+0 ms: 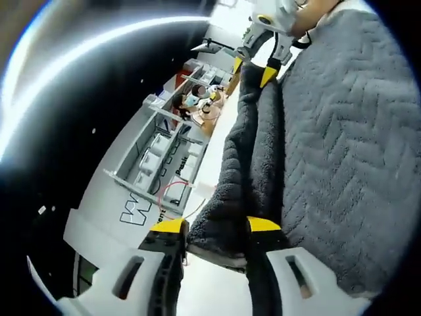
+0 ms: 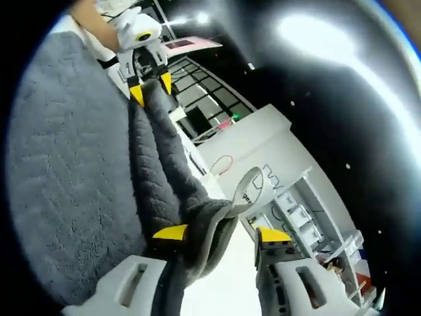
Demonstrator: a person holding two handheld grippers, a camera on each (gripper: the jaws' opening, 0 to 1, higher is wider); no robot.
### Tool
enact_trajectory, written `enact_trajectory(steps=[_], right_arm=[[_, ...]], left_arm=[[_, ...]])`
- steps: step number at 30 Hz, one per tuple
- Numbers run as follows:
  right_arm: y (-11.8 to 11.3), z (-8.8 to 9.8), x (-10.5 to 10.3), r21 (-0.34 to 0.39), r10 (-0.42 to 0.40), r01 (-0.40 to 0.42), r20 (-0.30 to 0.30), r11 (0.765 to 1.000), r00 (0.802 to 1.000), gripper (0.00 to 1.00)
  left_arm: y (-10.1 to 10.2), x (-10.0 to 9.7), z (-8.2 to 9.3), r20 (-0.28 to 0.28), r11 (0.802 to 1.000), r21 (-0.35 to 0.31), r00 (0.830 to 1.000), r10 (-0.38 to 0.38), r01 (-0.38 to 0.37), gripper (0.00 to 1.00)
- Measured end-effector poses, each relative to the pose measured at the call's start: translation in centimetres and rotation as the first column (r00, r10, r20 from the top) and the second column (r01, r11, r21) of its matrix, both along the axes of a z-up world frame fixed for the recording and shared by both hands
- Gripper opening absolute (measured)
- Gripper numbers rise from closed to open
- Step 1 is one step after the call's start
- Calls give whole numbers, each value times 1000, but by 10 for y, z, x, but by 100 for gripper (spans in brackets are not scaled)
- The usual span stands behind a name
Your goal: Open the folded towel by lifting each exposed corner and separating the folded layers until the towel lies flat within the target outline without major curled edges
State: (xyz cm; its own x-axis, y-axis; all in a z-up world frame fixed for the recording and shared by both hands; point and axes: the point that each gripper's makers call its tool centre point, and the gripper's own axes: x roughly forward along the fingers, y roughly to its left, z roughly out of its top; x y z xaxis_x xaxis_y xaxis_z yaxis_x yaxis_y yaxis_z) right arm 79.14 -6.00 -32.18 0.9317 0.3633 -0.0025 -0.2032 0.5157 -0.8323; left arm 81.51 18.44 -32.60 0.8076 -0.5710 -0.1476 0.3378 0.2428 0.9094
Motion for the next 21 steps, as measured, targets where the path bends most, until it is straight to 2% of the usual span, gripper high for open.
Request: enact_trajectory(steps=[2, 4, 7, 9, 10, 16, 18, 19, 21], right_arm=[[0, 0, 0, -4, 7, -7, -2, 1000, 1000, 31], [-3, 3, 1, -15, -4, 4, 16, 1000, 1000, 33], [-11, 2, 5, 13, -37, 37, 2, 999, 999, 34], [-16, 4, 7, 28, -59, 59, 2, 998, 998, 39], [-18, 5, 8, 58, -64, 65, -5, 996, 998, 40], [-20, 7, 7, 40, -76, 75, 9, 996, 997, 36], [-27, 6, 8, 18, -117, 116, 11, 993, 993, 34], [-32, 8, 8, 57, -126, 126, 2, 990, 992, 36], [-32, 9, 8, 86, -124, 124, -9, 989, 992, 37]], left_arm=[[1, 1, 1, -2, 1000, -8, 1000, 8, -8, 34], [4, 3, 4, -13, 999, -49, 1000, 16, -17, 34], [11, 9, 8, -7, 995, -81, 999, 49, -50, 38], [14, 10, 8, -25, 993, -104, 998, 59, -61, 37], [16, 11, 8, -39, 991, -116, 997, 62, -66, 36], [15, 10, 11, -24, 991, -122, 998, 52, -54, 38], [14, 9, 11, -33, 990, -129, 998, 44, -48, 39], [15, 9, 14, -40, 988, -149, 998, 46, -51, 40], [16, 9, 16, -47, 984, -169, 998, 44, -52, 41]])
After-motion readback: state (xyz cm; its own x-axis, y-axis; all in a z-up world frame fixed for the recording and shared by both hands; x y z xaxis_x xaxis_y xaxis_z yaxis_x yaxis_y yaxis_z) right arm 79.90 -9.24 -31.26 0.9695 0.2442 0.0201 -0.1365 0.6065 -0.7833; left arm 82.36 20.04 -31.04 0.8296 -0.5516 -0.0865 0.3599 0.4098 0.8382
